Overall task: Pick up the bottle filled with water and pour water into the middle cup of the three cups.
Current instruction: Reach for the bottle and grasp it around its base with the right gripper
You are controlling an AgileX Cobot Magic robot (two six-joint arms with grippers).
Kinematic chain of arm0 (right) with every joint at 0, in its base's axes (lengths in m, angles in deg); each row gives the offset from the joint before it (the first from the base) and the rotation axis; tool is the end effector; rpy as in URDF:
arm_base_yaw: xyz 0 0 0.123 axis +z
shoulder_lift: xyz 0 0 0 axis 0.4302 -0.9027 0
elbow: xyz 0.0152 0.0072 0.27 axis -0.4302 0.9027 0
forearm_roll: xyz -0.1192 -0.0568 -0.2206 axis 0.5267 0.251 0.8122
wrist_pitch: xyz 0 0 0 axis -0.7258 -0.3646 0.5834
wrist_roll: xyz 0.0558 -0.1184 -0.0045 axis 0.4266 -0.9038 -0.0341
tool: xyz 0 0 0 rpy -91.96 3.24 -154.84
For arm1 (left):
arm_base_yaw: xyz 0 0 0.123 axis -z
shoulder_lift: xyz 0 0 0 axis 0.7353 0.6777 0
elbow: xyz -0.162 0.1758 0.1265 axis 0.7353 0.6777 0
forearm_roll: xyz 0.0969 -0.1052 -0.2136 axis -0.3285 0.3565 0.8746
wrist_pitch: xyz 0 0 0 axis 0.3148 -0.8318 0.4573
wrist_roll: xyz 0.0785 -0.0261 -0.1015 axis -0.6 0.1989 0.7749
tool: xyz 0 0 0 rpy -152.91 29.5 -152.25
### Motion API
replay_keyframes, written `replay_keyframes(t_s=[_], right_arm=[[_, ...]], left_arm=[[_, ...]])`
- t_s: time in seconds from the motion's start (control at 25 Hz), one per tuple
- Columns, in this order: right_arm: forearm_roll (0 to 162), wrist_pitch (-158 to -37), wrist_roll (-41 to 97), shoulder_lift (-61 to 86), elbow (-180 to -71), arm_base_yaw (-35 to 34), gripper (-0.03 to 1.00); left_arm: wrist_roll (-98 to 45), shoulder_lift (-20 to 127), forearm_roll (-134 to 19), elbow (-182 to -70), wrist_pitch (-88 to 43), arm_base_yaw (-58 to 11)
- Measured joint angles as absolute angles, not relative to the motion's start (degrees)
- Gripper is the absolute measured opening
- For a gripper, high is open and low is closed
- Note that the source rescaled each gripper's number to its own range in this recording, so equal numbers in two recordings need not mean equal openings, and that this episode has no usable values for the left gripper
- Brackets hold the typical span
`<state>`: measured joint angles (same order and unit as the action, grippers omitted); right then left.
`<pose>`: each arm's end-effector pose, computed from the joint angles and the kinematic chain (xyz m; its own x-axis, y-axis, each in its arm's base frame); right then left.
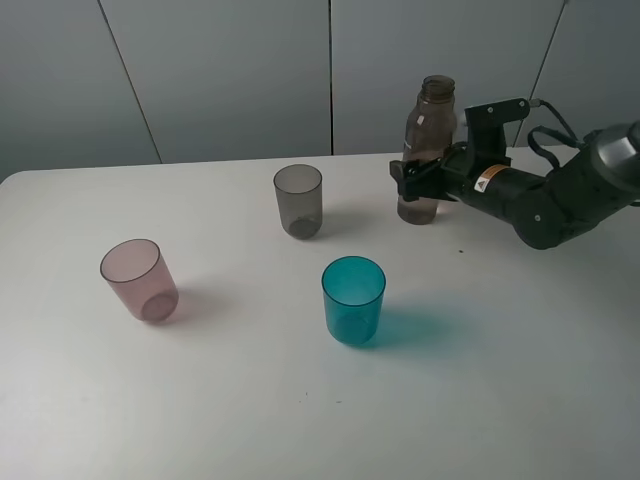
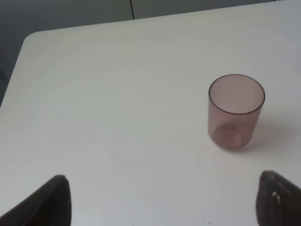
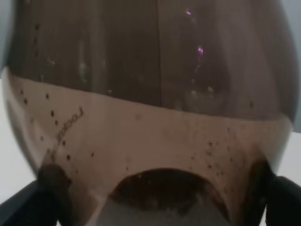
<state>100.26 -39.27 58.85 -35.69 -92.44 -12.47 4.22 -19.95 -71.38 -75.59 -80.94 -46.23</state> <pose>0.3899 0.1098 0.0557 -0.3431 -0.0724 -0.9365 -0.3546 0.9332 0.0577 0.0471 0.0006 0.2629 -0.4592 0.0726 -0.8853 0.0379 0.9973 0.0621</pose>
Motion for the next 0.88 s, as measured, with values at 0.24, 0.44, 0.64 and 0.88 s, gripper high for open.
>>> replay_keyframes(t_s=[0.24, 0.44, 0.64, 0.88], right_arm=[[100.3, -36.3, 58.9, -37.4, -93.1, -12.5, 1.0], [100.3, -34.6, 59.4, -39.3, -94.5, -12.5, 1.0], [100.3, -33.6, 60.4, -39.9, -95.6, -12.5, 1.0], [100.0, -33.3, 60.4, -39.9, -95.8, -12.5, 1.0]], left_arm=[[4.2, -20.0, -71.4, -75.6, -80.9, -46.2], [4.2, -20.0, -71.4, -75.6, -80.9, -46.2], [4.2, -20.0, -71.4, -75.6, -80.9, -46.2], [4.2, -20.0, -71.4, -75.6, -80.9, -46.2]])
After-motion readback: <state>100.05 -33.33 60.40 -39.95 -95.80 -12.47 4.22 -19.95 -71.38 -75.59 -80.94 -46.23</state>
